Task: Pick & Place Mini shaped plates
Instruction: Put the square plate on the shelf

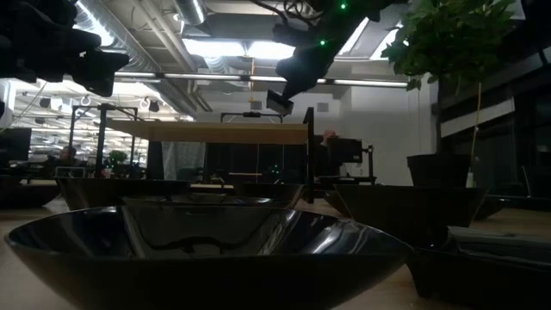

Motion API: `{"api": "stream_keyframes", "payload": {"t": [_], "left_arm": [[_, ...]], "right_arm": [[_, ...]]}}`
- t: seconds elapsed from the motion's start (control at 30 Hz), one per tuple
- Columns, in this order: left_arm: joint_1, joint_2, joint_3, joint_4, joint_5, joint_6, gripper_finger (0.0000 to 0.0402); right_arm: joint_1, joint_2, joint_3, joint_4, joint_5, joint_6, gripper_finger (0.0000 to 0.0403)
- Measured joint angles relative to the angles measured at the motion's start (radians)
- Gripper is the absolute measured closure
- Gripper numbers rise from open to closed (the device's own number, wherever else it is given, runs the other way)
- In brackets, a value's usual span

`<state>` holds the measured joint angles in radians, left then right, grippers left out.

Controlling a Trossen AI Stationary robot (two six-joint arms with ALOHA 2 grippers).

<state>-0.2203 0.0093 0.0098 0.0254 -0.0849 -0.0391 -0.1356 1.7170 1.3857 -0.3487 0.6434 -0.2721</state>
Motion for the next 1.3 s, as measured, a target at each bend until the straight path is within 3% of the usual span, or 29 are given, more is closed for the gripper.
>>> {"api": "stream_keyframes", "payload": {"t": [0.67,0.87,1.3], "left_arm": [[0.0,0.0,0.0,0.0,0.0,0.0,0.0194],[0.0,0.0,0.0,0.0,0.0,0.0,0.0194],[0.0,0.0,0.0,0.0,-0.001,0.0,0.0194]], "right_arm": [[-0.019,0.006,0.001,-0.046,-0.019,0.002,0.0396],[-0.042,0.006,0.001,-0.059,-0.112,0.013,0.0395],[-0.073,0.006,0.0,-0.067,-0.16,0.029,0.0394]]}}
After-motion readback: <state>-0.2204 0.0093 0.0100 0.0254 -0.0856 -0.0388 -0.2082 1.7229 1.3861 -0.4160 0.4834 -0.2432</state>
